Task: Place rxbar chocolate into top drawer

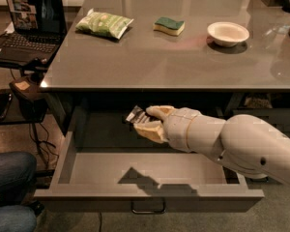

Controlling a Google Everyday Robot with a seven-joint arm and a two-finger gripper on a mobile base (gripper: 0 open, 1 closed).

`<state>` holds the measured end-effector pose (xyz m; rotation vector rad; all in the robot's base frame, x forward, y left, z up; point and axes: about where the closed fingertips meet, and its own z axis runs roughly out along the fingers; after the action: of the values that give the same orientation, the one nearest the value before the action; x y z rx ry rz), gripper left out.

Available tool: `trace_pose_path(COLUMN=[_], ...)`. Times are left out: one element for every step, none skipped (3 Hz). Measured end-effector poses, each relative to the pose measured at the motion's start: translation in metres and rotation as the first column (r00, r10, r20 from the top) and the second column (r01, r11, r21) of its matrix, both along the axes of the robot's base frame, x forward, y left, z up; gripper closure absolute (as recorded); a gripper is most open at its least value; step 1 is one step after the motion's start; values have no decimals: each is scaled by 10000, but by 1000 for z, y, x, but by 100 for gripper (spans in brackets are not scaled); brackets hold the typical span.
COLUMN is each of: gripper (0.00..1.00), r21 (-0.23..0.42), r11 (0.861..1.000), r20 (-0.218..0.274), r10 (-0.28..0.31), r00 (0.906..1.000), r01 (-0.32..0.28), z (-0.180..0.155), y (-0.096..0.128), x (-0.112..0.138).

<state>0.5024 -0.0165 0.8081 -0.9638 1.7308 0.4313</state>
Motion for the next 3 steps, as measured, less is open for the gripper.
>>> trace_pose_path(gripper=[100, 100, 100], r21=[-4, -455, -1479], r11=[10000, 9988, 9876], r20=[-55, -628, -1079], r10=[81, -216, -685], r00=[10000, 9978, 9918], r01=[-81, 188, 521], z=[-5, -53, -109], y=[5, 2, -11], x=[5, 17, 29])
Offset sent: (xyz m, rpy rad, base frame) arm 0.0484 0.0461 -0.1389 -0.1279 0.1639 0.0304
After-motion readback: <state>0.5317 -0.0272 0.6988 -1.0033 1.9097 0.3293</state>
